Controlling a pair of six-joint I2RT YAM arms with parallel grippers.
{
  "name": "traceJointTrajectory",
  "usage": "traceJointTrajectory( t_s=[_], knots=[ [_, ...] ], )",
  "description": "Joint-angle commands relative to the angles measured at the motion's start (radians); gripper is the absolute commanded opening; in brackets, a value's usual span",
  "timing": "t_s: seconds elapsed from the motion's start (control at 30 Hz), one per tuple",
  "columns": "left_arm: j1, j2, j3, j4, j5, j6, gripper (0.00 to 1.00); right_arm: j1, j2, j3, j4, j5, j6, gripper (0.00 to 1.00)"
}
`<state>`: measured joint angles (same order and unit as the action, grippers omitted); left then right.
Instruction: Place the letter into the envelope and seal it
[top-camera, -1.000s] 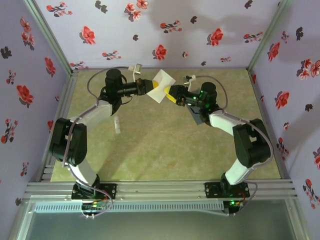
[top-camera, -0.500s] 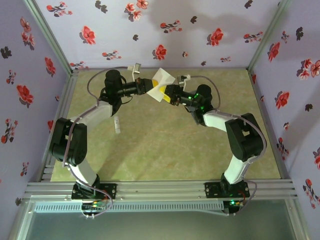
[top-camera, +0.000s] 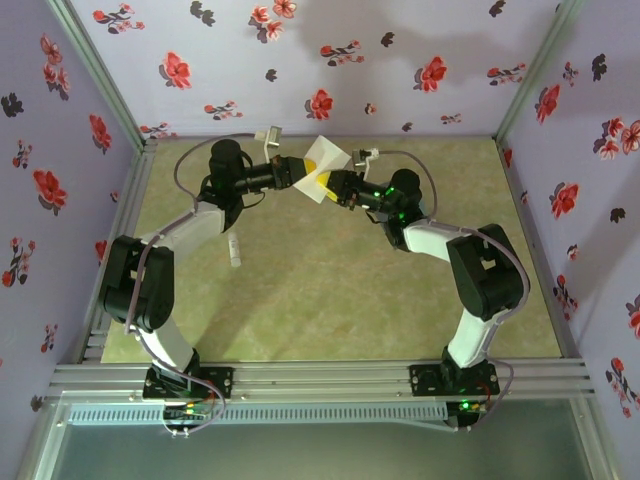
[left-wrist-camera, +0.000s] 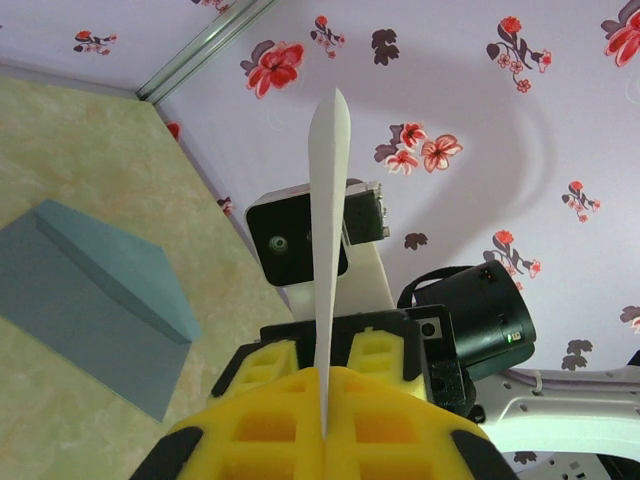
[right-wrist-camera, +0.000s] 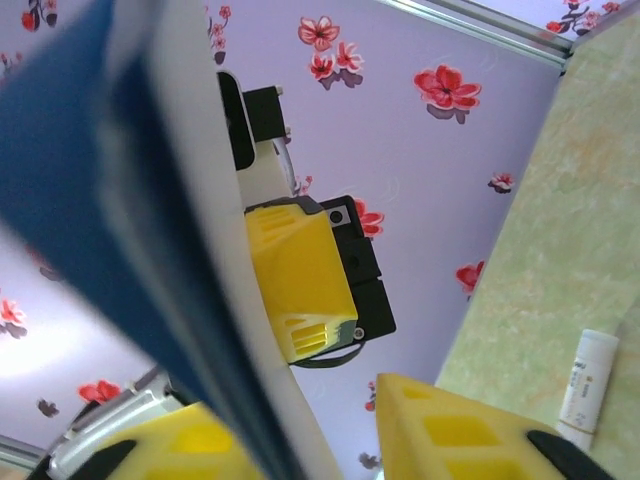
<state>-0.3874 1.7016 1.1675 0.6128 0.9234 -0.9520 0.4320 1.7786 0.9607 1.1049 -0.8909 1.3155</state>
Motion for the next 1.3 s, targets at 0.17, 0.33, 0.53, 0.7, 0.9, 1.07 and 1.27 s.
traceJointTrajectory(
  t_s=[0.17, 0.33, 0.53, 0.7, 0.9, 1.07, 1.27],
  knots=[
    [0.011, -0.033, -0.032, 0.050, 0.009, 0.016, 0.38, -0.005, -0.029, 0.015, 0.013, 0.009, -0.006, 0.00],
    [0.043, -0.074, -0.056, 0.025, 0.057, 0.046, 0.68, -0.012, -0.061, 0.009, -0.084, -0.006, -0.055, 0.00],
    [0.084, -0.141, -0.004, -0.332, 0.069, 0.297, 0.73, -0.013, -0.108, 0.030, -0.286, -0.088, -0.178, 0.00],
    [0.082, -0.155, 0.095, -0.678, 0.066, 0.555, 0.77, -0.012, -0.151, 0.071, -0.505, -0.149, -0.326, 0.00],
    [0.076, -0.132, 0.126, -0.769, 0.082, 0.624, 0.74, 0.028, -0.172, 0.138, -0.723, -0.184, -0.487, 0.00],
    [0.064, -0.104, 0.147, -0.785, 0.102, 0.637, 0.55, 0.071, -0.146, 0.165, -0.758, -0.187, -0.518, 0.00],
    [0.056, -0.094, 0.156, -0.785, 0.111, 0.639, 0.44, 0.086, -0.118, 0.186, -0.767, -0.198, -0.517, 0.00]
  ],
)
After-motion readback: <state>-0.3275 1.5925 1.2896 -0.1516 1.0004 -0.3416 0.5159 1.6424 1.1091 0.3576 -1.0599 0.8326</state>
